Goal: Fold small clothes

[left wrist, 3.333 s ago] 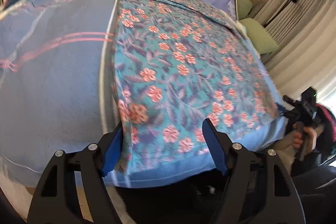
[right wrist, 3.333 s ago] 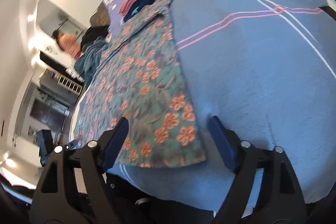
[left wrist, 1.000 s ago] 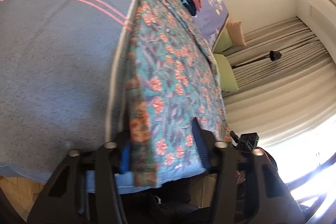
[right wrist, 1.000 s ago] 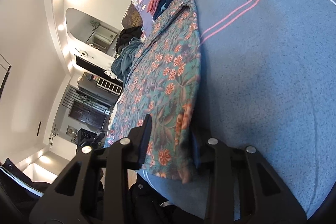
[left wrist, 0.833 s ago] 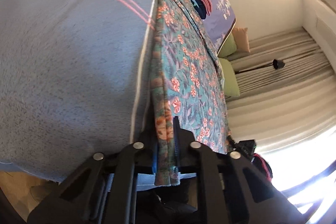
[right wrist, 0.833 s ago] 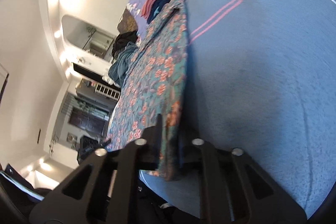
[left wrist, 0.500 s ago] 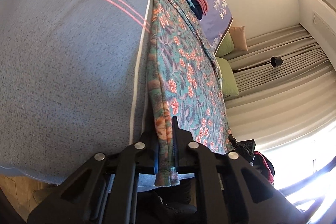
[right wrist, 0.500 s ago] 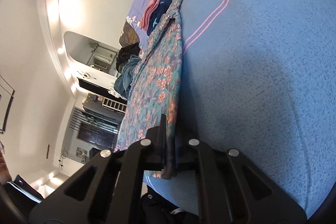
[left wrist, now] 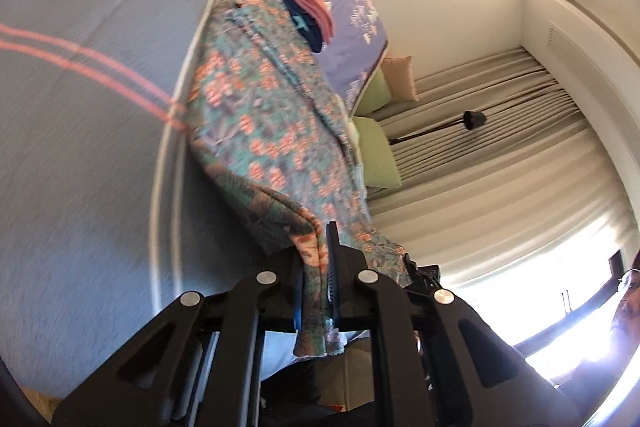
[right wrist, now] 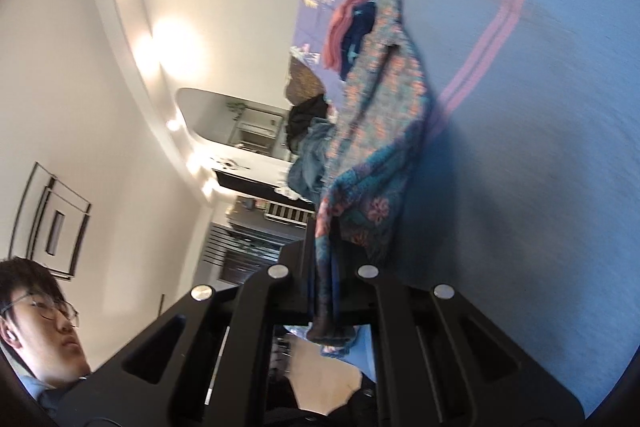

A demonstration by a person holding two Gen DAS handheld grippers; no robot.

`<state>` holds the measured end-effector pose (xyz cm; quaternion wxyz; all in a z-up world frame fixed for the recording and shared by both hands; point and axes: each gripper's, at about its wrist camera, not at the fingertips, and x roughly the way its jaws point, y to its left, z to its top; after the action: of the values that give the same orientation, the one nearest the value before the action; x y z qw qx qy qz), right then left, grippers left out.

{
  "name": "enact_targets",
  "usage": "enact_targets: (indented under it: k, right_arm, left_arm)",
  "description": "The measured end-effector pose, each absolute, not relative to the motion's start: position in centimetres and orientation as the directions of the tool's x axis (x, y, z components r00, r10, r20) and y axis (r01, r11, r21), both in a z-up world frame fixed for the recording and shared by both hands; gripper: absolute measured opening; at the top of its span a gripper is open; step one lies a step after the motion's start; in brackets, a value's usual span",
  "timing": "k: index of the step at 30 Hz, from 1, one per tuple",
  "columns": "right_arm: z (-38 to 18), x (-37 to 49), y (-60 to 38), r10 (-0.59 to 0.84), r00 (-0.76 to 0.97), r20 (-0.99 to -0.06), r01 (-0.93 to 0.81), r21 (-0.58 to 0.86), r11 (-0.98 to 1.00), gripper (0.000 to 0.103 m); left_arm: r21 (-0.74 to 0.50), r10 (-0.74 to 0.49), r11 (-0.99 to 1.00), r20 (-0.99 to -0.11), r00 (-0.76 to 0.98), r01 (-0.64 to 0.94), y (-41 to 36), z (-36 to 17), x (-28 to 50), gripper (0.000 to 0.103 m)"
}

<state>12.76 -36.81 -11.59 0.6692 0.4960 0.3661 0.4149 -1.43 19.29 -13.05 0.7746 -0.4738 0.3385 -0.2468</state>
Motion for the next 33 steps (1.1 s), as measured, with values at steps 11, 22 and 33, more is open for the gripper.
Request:
enact_targets:
  k: [11,22,33]
  right_arm:
    - [-6.2,19.9,-34.2,0.908,0.415,0.057,-0.269,0.961,0.063,0.006]
    - [-1.6,36.4,-28.6,0.860,0.496,0.123,-0.214,0.977,-0.016,0.008]
    - [-11.4,53.4,-24.4,0.785,0.601,-0.150,-0.025,0.978,0.206,0.009]
  left_arm:
    - [-0.921,-0.711,0.356,-0.157,0.685,0.159,21.9,-9.0,4.9,0.010]
    - [-0.954,-0.666,0.215,0.015,0.746,0.211,26.6,-4.5,20.1,0.010]
    - [-0.989,-0.519,0.148,-0.066,0.852,0.013,28.7,-11.8,38.0,0.010]
